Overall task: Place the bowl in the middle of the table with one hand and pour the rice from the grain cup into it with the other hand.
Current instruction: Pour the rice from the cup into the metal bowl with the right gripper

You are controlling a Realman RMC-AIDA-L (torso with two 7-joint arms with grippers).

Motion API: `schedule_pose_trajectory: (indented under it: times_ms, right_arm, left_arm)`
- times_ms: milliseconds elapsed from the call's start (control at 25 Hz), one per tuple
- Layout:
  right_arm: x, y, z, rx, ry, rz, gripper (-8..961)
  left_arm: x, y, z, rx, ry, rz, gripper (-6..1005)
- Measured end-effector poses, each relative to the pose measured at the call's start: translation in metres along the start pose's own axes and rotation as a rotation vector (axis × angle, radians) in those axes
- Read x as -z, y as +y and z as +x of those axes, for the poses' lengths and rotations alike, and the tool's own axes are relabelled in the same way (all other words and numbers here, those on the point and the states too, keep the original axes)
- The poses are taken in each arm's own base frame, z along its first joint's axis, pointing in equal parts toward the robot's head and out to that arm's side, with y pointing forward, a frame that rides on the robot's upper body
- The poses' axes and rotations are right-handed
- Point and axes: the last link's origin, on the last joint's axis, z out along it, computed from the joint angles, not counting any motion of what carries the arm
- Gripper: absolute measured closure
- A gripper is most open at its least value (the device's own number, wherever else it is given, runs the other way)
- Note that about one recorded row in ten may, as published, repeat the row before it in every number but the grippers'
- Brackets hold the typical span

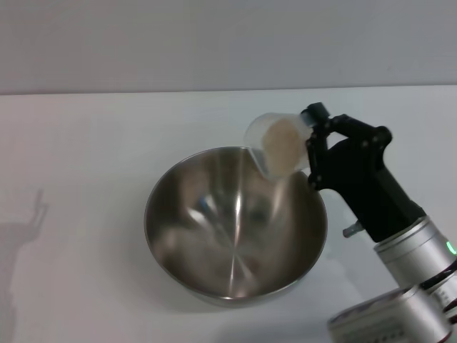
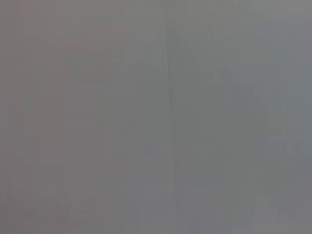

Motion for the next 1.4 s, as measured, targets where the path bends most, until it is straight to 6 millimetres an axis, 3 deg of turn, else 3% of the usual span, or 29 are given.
schedule_pose_trajectory:
  times_ms: [400, 800, 1400]
  right_arm:
    - [0.007, 0.013, -0.023, 0.403, -0.135, -0.046, 937]
    - [0.008, 0.022, -0.028, 0.788, -0.181, -0.067, 937]
    - [0.008, 0.031, -0.039, 1.097, -0.232, -0.07, 936]
  left_arm:
    - [0.0, 0.002, -0.002, 0.002, -0.016, -0.004, 170]
    - [0.001, 0.001, -0.003, 0.002, -0.018, -0.004, 170]
    - [0.0, 0.002, -0.002, 0.002, -0.015, -0.006, 170]
